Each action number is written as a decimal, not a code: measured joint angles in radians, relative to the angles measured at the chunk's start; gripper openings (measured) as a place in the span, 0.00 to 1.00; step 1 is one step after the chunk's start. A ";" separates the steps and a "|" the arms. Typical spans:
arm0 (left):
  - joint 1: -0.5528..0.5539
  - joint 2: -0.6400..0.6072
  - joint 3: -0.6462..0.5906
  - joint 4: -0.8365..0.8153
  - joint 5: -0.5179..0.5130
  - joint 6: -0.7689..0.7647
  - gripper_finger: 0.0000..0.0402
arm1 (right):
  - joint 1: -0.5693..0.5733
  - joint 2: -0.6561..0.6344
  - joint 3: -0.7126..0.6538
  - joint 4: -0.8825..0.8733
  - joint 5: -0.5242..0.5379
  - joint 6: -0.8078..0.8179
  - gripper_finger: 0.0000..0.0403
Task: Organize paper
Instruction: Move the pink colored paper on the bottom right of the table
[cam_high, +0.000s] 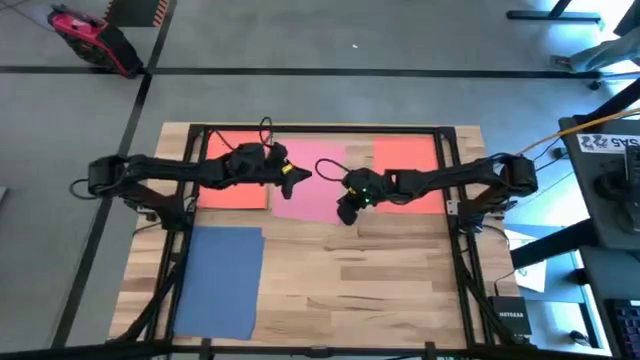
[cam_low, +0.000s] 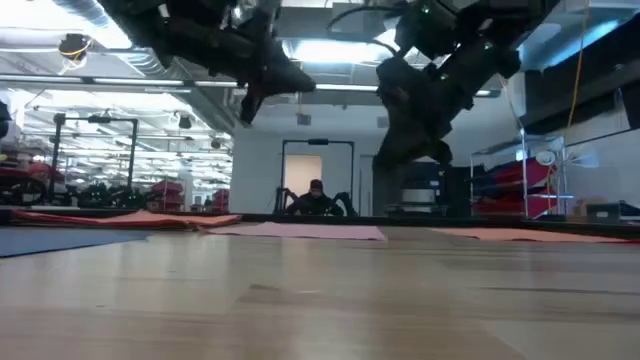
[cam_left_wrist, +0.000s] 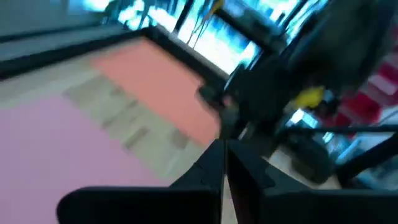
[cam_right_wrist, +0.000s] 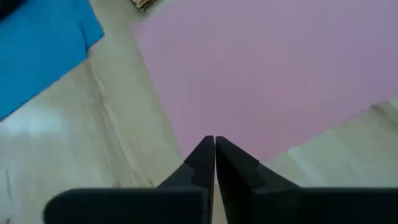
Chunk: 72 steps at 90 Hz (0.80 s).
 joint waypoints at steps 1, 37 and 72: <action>0.000 -0.004 -0.007 0.013 0.001 -0.002 0.00 | 0.000 0.003 0.000 0.005 0.001 0.005 0.00; 0.002 -0.222 -0.242 0.266 0.060 -0.050 0.00 | 0.005 0.058 0.000 0.234 0.082 -0.070 0.00; 0.060 -0.501 -0.433 0.239 0.067 -0.084 0.00 | 0.038 0.249 0.000 0.304 0.104 -0.046 0.00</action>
